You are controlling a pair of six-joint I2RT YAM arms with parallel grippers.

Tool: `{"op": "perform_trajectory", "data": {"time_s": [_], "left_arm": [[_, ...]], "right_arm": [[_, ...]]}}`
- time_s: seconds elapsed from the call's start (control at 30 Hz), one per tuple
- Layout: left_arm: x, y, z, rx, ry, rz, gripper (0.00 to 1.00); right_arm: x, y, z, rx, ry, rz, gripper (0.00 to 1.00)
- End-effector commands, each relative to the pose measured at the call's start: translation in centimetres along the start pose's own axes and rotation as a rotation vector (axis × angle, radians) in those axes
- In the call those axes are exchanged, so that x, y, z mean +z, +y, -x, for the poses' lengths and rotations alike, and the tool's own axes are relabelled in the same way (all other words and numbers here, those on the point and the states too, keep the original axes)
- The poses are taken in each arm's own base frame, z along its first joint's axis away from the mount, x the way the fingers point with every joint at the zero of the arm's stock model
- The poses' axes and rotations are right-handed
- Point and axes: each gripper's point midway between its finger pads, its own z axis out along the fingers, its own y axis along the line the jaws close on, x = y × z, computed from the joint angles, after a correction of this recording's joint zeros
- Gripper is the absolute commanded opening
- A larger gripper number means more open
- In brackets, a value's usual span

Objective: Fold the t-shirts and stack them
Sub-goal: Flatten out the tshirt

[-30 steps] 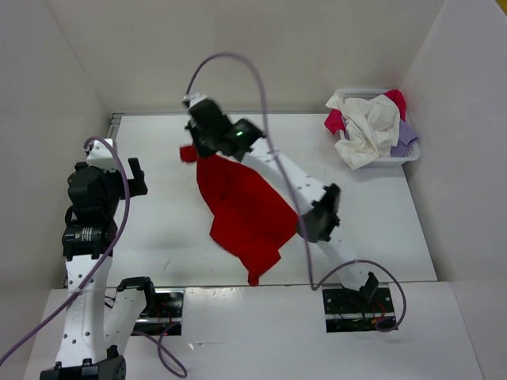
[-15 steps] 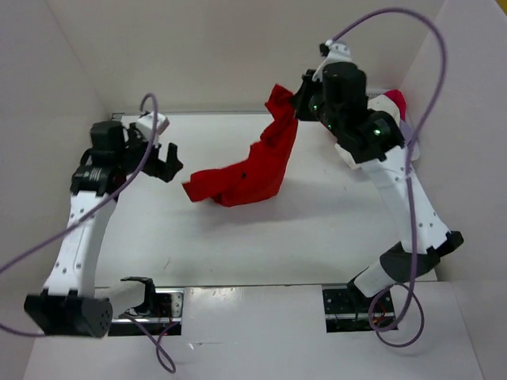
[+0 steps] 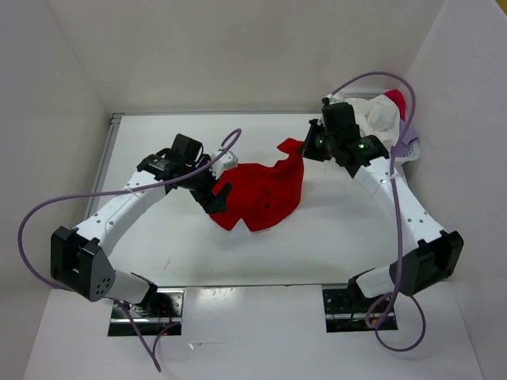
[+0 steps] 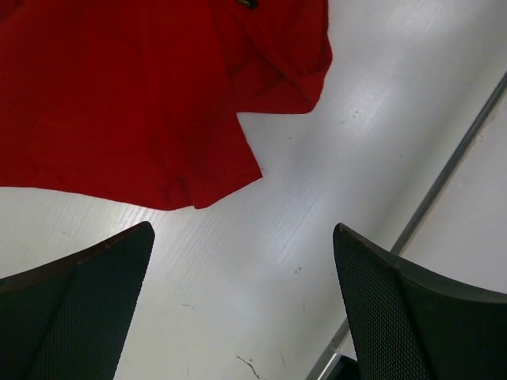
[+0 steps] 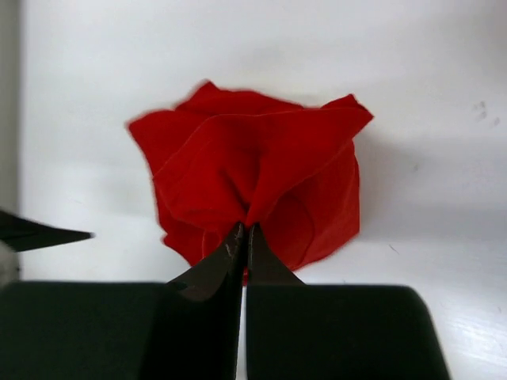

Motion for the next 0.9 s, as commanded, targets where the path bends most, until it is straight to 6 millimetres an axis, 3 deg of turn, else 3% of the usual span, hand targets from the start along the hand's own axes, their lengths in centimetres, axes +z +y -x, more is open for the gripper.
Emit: {"op": "perform_trajectory", "data": {"time_s": [0.0,0.03,0.17,0.27,0.43,0.47,0.6,0.73,0.83,0.87], "left_arm": [[0.2,0.3,-0.2,0.053,-0.010,0.047,1.00],[1.2,0.7,-1.4,0.081,0.026,0.083,1.00],[3.6,0.9,-4.0,0.136,0.091,0.127,1.00],[4.8,1.7,-3.9,0.177,0.084,0.175,1.00],[8.5,2.6,-5.1,0.257,0.151,0.188,1.00],[9.6,2.6,-6.2,0.264,0.192,0.186,1.00],[11.3,2.9,-5.9,0.273,0.184,0.203,1.00],[13.3,2.8,-8.3,0.264,0.255,0.173,1.00],[14.1,1.3,-8.9,0.263,0.274,0.067,0.67],[14.2,0.4,-9.0,0.255,0.265,0.018,0.44]], "right_arm": [[-6.2,5.3,6.5,-0.012,-0.221,0.209,0.00],[-7.8,6.8,7.2,-0.024,-0.246,0.256,0.00],[-11.3,9.3,8.9,-0.054,-0.323,0.330,0.00],[-13.5,9.7,10.2,-0.051,-0.376,0.345,0.00],[-13.6,9.0,9.4,-0.047,-0.363,0.322,0.00],[-13.0,8.7,9.1,-0.035,-0.352,0.308,0.00],[-14.0,7.7,8.7,-0.017,-0.377,0.285,0.00],[-14.5,7.1,8.3,-0.004,-0.388,0.273,0.00],[-14.5,6.6,7.9,-0.002,-0.387,0.262,0.00],[-14.5,6.6,7.9,-0.002,-0.387,0.262,0.00]]}}
